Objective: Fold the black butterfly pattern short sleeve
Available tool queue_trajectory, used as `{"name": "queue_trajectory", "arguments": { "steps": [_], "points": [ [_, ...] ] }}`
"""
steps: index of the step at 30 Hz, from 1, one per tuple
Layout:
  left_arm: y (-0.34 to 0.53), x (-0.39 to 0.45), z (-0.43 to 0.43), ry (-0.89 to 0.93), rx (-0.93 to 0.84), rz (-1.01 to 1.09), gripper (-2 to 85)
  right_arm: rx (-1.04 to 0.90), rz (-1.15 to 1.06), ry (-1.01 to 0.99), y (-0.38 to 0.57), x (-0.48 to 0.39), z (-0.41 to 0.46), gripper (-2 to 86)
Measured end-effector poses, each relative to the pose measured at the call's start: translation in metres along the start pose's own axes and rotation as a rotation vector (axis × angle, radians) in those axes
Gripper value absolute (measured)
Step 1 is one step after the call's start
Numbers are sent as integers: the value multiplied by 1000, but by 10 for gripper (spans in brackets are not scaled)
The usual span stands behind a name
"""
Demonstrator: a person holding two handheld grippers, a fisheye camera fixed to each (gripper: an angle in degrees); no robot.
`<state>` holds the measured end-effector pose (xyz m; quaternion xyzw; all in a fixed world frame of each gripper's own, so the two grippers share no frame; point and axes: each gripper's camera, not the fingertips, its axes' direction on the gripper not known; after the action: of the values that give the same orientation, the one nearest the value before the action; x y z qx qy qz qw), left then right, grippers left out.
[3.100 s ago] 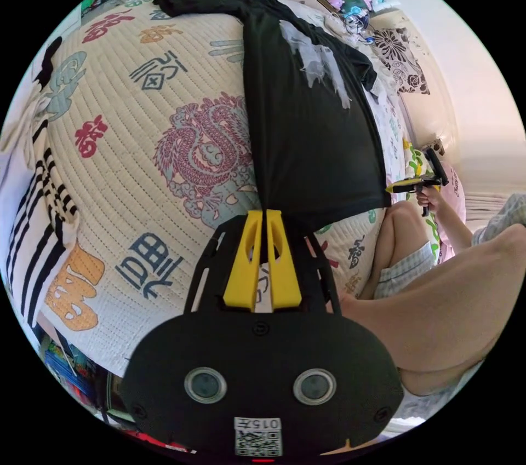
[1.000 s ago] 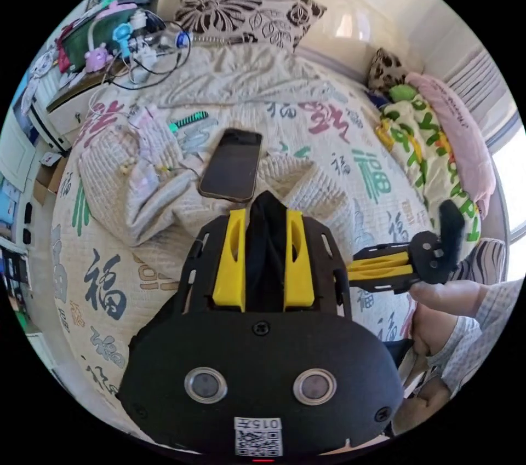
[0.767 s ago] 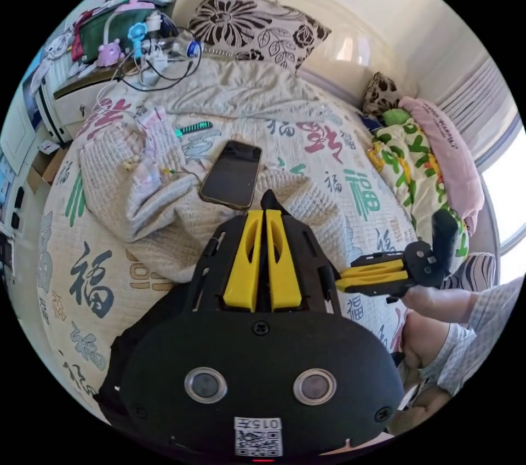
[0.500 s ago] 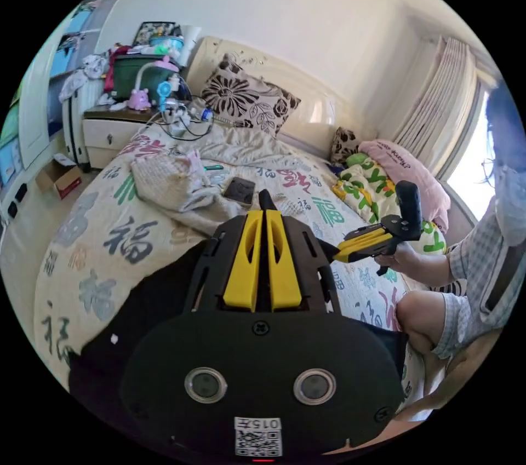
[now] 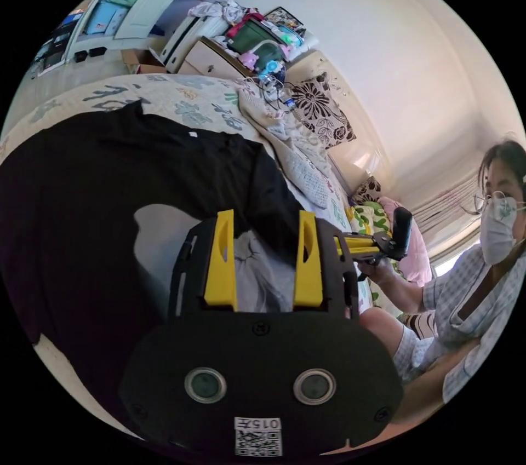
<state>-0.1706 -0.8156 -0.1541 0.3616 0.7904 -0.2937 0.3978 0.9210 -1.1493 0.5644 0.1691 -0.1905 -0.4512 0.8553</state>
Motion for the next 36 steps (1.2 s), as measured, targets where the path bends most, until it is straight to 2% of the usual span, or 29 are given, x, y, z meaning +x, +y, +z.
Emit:
{"name": "queue_trajectory", "arguments": {
  "steps": [2,4,6,8,14,17,19,22,25,29,32,34,36],
  "points": [
    [-12,10,13,9,-63,41,155,-23,-7,-40,-11,0,10,66],
    [-21,13,28,-96,-180,82,118,-115,-88,-86,-19,-10,33,34],
    [-20,10,28,-187,-235,120,93,-205,-106,-27,-18,-17,50,17],
    [-21,8,14,-200,-244,128,100,-172,-99,2,-13,-17,46,17],
    [-70,14,-12,-152,-191,163,133,93,319,-150,-2,62,18,56],
    [-109,8,20,-161,-238,142,133,116,535,-317,1,107,38,66],
    [-132,1,45,-185,-268,97,127,221,691,-466,11,131,49,63],
    [-146,-15,64,-135,-284,-4,95,312,829,-588,22,149,63,34],
    [-150,-27,64,-138,-278,-77,24,341,877,-593,27,151,70,12],
    [-151,-30,53,-114,-267,-66,11,431,905,-576,37,149,68,8],
    [-149,-28,48,-132,-270,-46,26,440,882,-541,34,145,73,16],
    [-144,-29,38,-120,-247,-61,86,439,856,-550,29,140,77,46],
    [-136,-28,22,-95,-241,-51,105,436,813,-568,26,135,73,72]
  ]
}}
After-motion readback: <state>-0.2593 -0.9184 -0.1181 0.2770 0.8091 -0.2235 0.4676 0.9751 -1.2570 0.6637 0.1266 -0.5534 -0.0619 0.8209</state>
